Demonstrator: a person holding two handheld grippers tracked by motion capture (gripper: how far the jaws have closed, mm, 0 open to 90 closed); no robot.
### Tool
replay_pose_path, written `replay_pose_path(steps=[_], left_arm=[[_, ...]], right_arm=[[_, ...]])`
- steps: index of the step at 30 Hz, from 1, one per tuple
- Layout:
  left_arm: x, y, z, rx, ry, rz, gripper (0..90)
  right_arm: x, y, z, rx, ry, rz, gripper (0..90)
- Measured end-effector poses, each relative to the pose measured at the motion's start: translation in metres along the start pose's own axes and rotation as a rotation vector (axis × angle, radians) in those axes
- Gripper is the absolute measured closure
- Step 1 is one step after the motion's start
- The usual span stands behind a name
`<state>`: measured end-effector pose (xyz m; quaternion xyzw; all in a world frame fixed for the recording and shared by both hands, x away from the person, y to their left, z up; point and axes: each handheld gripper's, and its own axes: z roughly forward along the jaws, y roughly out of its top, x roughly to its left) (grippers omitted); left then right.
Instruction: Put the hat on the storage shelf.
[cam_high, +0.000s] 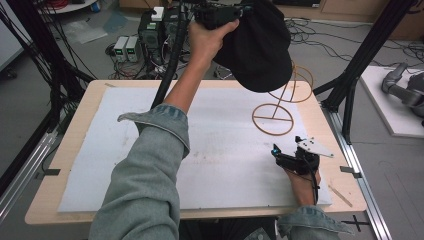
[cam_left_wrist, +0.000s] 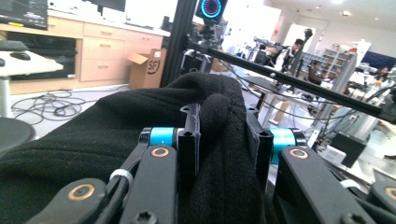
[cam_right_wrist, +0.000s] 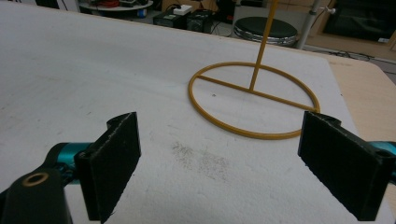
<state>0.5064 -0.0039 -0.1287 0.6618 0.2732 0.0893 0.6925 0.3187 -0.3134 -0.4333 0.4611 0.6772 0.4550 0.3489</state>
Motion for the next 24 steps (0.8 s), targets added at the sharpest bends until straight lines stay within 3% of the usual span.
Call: replay_pose_path(steps=[7, 17, 24], left_arm=[[-0.002, -0.006, 0.019, 0.004, -0.027, -0.015, 71.7], [0.006, -0.025, 0.042, 0.047, -0.02, -0.048, 71.5], [0.009, -0.038, 0.054, 0.08, -0.015, -0.05, 70.8]], right_arm=[[0.0, 0.0, -0.001, -0.003, -0.001, 0.005, 12.8], [-0.001, -0.001, -0.001, -0.003, 0.0, -0.005, 12.8], [-0.001, -0.001, -0.001, -0.003, 0.001, -0.005, 12.8]])
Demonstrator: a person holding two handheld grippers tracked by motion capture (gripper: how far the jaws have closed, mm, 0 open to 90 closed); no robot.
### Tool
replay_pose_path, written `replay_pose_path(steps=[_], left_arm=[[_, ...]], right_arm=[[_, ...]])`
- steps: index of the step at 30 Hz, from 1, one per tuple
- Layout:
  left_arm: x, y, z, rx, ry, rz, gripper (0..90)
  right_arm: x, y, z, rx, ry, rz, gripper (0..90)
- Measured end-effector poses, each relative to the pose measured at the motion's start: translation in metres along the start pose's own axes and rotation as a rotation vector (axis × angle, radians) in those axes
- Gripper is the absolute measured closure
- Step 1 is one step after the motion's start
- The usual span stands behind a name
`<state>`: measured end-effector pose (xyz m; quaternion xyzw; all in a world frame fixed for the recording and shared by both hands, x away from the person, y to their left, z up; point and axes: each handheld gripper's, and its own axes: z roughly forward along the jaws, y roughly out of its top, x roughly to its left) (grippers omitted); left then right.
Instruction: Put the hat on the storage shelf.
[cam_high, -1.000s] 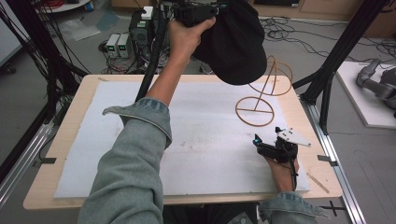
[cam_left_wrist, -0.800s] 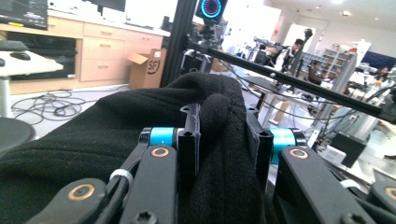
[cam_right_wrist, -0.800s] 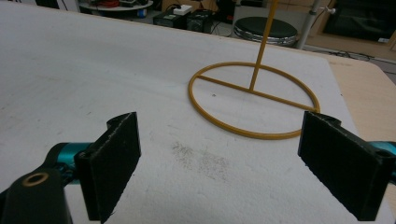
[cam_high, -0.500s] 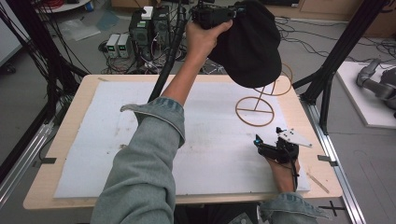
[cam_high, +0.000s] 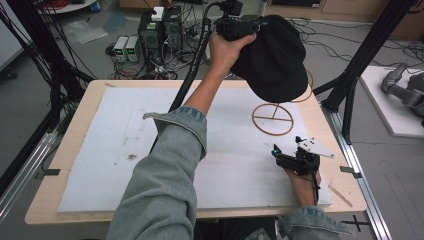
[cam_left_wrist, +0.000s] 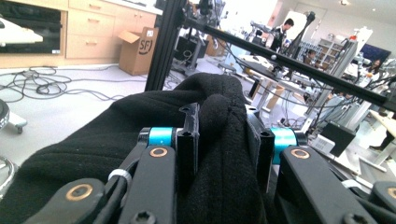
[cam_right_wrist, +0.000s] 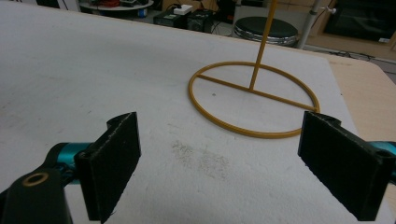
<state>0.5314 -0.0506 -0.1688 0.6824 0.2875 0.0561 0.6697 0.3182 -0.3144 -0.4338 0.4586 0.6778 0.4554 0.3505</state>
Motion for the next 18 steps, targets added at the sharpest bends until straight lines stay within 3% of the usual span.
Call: replay_pose_path(steps=[18], left_arm=[[0.008, -0.026, 0.034, 0.08, -0.015, 0.018, 70.3]], right_arm=[[0.0, 0.0, 0.0, 0.005, 0.002, 0.005, 12.8]])
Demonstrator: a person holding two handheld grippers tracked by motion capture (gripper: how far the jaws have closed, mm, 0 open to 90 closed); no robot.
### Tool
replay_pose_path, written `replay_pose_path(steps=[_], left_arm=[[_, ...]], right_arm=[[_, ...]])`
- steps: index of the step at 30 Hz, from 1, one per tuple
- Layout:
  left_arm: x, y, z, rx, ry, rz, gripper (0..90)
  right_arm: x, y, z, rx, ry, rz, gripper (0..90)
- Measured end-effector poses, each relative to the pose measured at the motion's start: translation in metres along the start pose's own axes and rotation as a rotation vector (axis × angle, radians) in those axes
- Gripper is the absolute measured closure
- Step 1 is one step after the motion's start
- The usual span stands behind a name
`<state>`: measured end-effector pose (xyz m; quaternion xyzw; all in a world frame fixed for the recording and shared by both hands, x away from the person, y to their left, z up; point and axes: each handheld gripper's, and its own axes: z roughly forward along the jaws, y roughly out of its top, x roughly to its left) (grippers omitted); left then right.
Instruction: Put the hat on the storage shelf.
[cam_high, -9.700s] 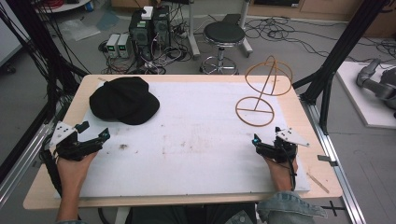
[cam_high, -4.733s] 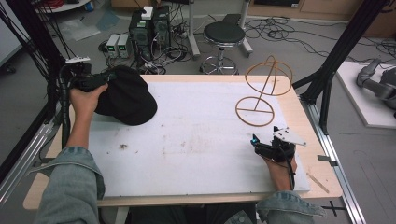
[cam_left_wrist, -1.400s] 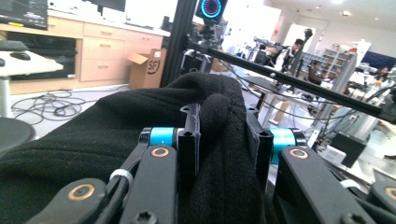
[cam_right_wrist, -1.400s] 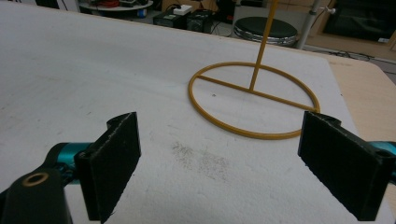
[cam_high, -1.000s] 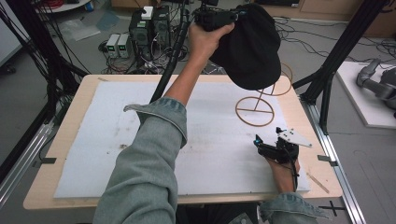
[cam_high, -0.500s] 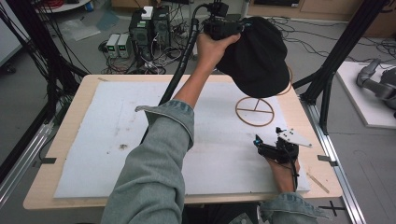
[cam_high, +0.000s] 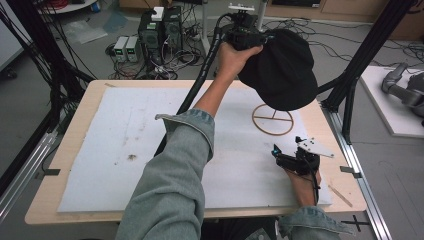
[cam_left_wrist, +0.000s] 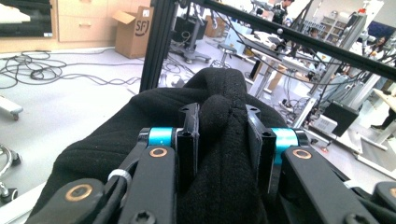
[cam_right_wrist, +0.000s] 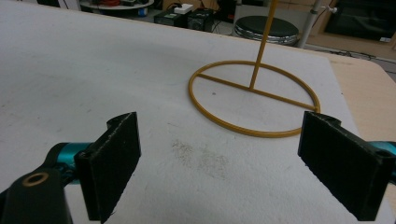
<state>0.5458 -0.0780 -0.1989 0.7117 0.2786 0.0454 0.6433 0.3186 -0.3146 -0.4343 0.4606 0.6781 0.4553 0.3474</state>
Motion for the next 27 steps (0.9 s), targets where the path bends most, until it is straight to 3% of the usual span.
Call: replay_pose_path(steps=[8, 27], left_arm=[[0.0, -0.01, 0.014, 0.031, 0.003, 0.001, 70.1], [0.0, -0.022, 0.03, 0.072, -0.006, 0.019, 69.1]], right_arm=[[-0.001, 0.0, 0.0, -0.001, 0.001, -0.003, 12.8], [-0.001, 0.0, -0.001, 0.005, 0.001, 0.001, 12.9]])
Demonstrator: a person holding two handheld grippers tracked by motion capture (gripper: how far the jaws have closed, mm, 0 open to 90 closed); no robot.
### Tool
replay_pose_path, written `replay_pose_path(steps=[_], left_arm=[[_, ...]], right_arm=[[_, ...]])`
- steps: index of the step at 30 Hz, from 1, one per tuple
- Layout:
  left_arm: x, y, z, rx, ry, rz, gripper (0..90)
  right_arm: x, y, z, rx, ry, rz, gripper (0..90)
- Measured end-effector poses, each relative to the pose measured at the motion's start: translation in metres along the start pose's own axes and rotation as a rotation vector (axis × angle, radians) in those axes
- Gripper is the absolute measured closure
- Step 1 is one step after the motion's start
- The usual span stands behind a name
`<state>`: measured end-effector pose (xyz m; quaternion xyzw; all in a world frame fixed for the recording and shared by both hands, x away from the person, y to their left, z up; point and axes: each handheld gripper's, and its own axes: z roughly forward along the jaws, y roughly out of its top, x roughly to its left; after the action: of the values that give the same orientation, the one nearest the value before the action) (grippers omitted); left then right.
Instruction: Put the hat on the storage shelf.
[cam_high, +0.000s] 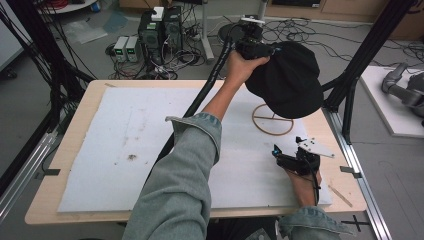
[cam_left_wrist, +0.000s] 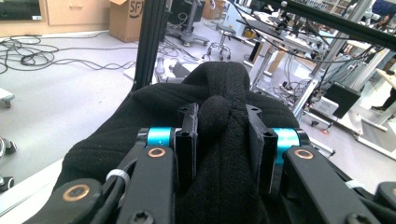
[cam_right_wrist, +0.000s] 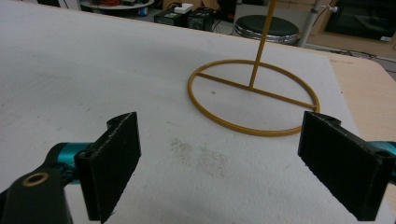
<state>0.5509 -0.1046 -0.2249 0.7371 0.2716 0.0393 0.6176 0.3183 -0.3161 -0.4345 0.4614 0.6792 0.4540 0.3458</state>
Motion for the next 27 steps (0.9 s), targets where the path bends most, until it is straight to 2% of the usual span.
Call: replay_pose_path(steps=[13, 21, 27], left_arm=[[-0.004, -0.008, 0.014, 0.042, -0.009, 0.035, 67.5], [-0.003, -0.013, 0.019, 0.063, -0.02, 0.033, 64.6], [-0.002, -0.018, 0.025, 0.089, -0.008, 0.017, 59.5]], right_arm=[[-0.001, 0.0, 0.0, -0.002, -0.001, 0.002, 12.8], [-0.001, 0.0, 0.0, -0.002, 0.0, 0.002, 12.9], [-0.001, 0.0, 0.0, 0.0, 0.0, 0.006, 12.9]])
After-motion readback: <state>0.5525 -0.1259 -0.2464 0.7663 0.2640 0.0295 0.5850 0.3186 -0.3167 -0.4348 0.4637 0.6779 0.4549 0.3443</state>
